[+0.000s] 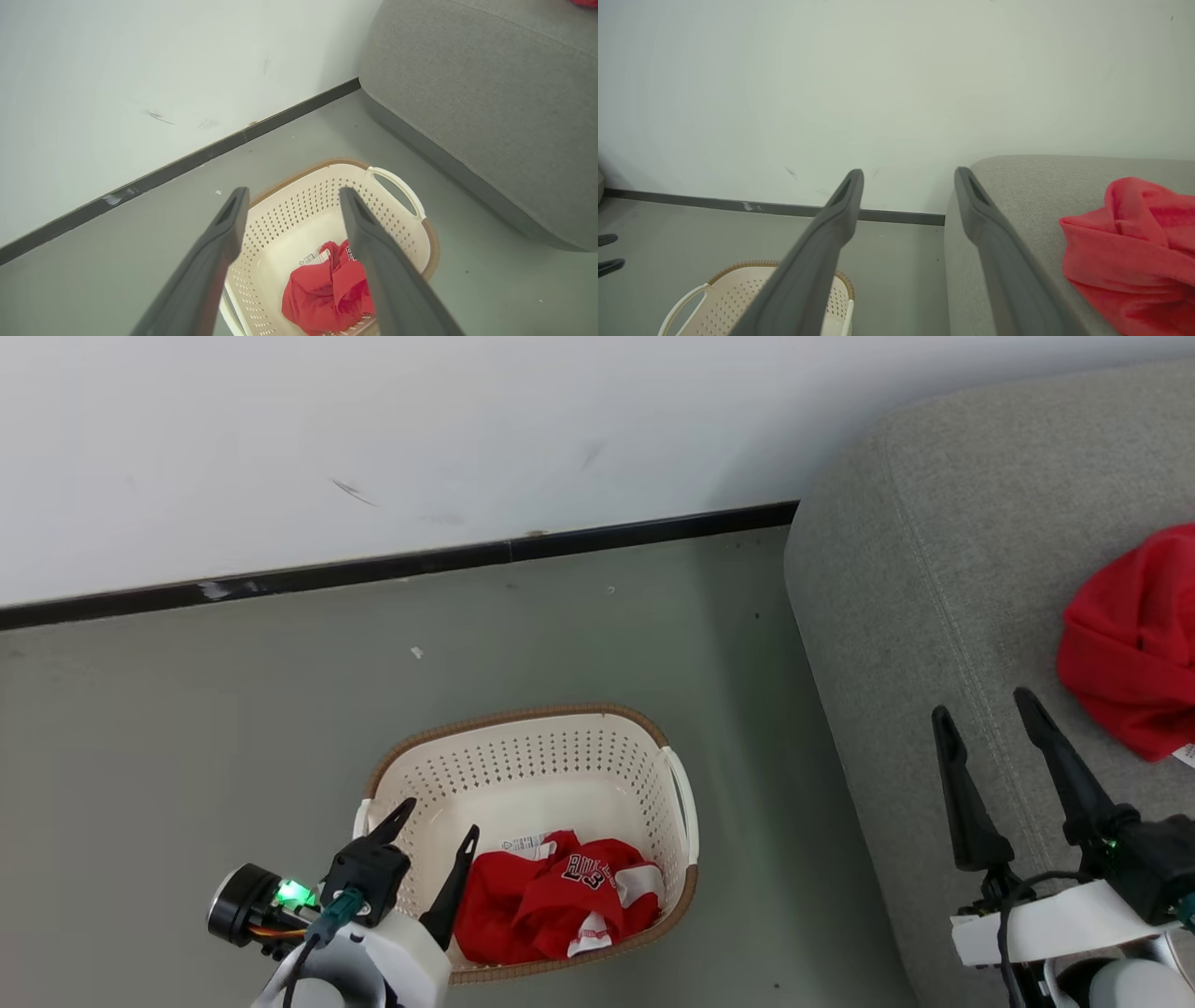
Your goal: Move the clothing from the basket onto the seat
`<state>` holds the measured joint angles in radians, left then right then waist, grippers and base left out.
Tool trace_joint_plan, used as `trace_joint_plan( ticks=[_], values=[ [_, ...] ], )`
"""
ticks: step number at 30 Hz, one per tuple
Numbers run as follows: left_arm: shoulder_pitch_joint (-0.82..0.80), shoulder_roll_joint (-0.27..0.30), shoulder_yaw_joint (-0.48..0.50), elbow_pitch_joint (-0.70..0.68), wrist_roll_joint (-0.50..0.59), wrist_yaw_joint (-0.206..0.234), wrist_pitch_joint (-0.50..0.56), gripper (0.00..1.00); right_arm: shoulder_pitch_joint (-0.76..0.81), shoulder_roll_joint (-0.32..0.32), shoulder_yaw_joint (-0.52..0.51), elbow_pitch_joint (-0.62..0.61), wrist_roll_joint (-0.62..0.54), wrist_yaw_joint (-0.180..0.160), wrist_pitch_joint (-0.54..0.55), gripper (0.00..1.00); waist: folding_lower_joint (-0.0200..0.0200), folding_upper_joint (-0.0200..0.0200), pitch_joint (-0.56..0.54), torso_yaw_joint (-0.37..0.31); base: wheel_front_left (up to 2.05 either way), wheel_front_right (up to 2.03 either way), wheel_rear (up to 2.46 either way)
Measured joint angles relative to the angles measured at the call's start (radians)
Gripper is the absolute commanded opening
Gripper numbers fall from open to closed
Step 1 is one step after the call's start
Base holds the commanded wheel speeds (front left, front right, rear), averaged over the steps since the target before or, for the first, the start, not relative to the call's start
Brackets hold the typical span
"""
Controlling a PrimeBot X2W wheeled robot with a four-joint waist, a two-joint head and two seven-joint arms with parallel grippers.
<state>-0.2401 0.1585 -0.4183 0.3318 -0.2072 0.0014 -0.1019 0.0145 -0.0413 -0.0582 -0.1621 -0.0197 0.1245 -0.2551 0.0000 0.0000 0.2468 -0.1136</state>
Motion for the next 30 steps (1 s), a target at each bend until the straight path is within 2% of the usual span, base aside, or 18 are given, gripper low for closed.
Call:
trace_joint_plan(
  ticks=[19,30],
  values=[
    [-0.165,0.003,-0.09,0.165,0.1,-0.048,0.036,1.0,-0.144,0.0,0.016,-0.055,0.049,0.0,0.0,1.0,0.0,0.0,0.208,-0.088,0.0,0.0,0.0],
    [-0.226,0.054,-0.133,0.223,0.162,-0.067,0.04,1.0,-0.236,0.0,0.037,-0.06,0.096,0.0,0.0,1.0,0.0001,0.0,0.314,-0.137,0.0,0.0,0.0]
  ],
)
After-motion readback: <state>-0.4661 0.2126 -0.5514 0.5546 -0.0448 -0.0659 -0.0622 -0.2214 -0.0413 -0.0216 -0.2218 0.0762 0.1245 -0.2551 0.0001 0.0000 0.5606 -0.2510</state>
